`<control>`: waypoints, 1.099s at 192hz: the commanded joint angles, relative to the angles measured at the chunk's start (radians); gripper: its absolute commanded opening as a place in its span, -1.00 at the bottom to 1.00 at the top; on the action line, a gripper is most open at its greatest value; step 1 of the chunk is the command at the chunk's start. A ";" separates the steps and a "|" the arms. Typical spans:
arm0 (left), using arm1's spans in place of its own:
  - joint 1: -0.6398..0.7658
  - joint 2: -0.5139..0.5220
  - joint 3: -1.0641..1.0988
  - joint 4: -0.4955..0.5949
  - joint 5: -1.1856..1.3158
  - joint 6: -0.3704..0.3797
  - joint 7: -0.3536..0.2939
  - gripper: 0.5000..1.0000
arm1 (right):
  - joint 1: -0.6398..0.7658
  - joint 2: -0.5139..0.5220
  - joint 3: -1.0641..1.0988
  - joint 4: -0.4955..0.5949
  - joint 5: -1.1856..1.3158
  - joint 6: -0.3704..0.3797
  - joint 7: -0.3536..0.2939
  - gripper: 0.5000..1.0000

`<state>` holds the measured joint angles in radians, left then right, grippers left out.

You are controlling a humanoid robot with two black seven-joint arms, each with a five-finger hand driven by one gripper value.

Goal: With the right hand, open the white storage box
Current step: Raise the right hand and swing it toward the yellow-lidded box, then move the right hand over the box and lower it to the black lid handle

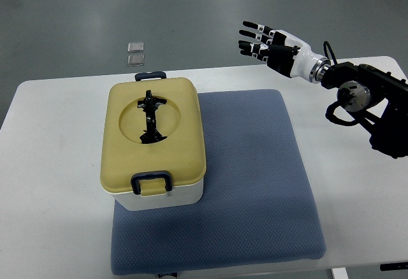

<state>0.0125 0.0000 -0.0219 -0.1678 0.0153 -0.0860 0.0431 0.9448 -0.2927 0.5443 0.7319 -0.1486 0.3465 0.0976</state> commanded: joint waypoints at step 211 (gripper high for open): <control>0.000 0.000 0.000 0.001 0.000 0.000 0.000 1.00 | 0.581 -0.053 -0.379 0.250 -0.891 0.158 0.214 0.69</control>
<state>0.0124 0.0000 -0.0215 -0.1672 0.0154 -0.0857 0.0429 1.4378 -0.3587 0.2509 0.9796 -1.0248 0.5023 0.2749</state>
